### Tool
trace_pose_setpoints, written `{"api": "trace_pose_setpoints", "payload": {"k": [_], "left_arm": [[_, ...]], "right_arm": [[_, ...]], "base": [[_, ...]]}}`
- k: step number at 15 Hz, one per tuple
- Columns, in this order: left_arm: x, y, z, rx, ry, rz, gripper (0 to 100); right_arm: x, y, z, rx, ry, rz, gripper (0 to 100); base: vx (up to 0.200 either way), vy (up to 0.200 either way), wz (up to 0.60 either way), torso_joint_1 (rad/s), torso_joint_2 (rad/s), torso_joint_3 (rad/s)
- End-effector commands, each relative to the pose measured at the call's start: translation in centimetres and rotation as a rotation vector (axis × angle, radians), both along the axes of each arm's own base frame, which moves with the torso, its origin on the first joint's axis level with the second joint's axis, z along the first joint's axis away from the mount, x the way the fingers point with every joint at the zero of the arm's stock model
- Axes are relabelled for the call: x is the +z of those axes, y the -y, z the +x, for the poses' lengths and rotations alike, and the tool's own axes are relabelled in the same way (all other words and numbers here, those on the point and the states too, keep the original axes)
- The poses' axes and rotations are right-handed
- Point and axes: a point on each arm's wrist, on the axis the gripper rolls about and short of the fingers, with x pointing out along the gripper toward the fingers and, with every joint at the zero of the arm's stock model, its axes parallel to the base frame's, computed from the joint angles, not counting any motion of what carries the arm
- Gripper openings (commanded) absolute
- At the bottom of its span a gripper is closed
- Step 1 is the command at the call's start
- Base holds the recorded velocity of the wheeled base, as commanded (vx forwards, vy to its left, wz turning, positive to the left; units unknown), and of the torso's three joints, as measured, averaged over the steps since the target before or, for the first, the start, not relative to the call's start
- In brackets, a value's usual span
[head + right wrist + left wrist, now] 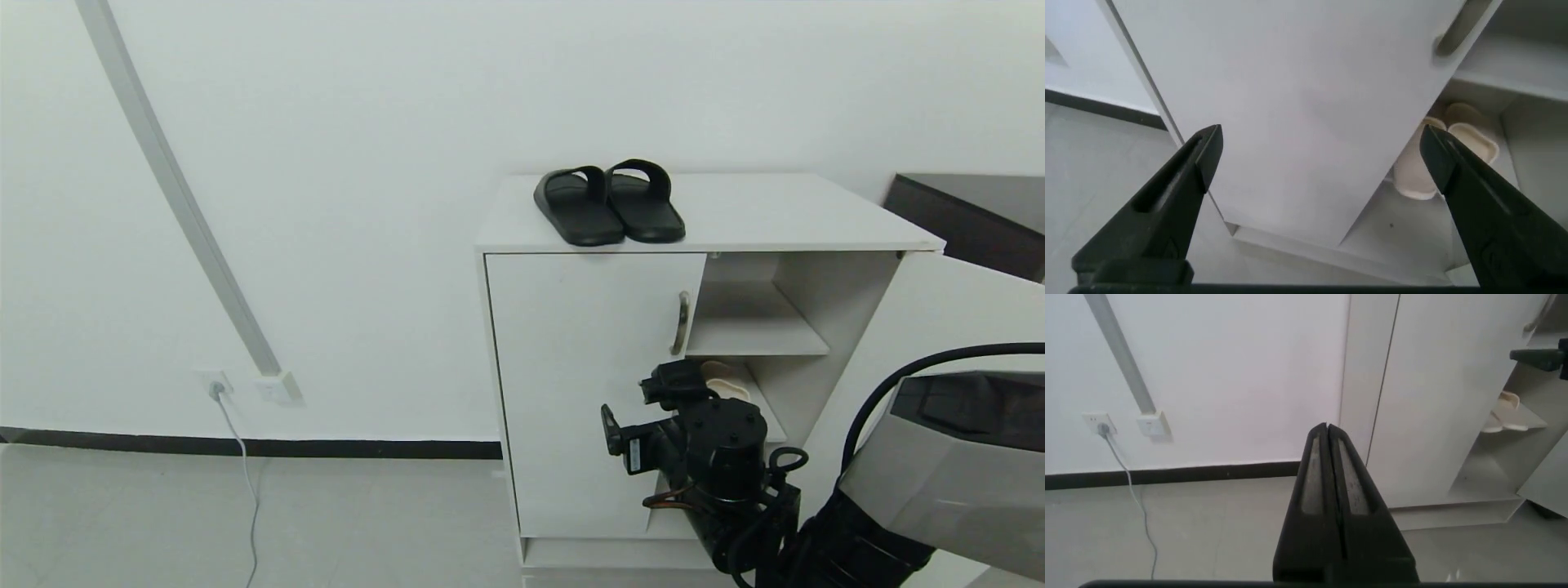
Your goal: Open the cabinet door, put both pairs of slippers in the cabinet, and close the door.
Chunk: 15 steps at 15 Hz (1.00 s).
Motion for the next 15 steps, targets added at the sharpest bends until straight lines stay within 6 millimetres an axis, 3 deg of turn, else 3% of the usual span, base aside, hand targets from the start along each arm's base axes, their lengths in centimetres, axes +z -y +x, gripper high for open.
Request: {"api": "trace_pose_setpoints", "payload": {"k": [1,15], "left_arm": [[0.00,0.00,0.00,-0.001,0.000,0.000,0],[0.00,0.00,0.01,0.001,-0.001,-0.002,0]], "right_arm": [[-0.02,-0.02,-0.02,0.001,0.000,0.000,100],[-0.10,-0.01,-0.04,0.001,-0.002,-0.002,100]], "base": [[0.000,0.000,0.00,0.163,-0.49,-0.325],[0.000,0.000,0.00,0.222,-0.54,-0.321]]}}
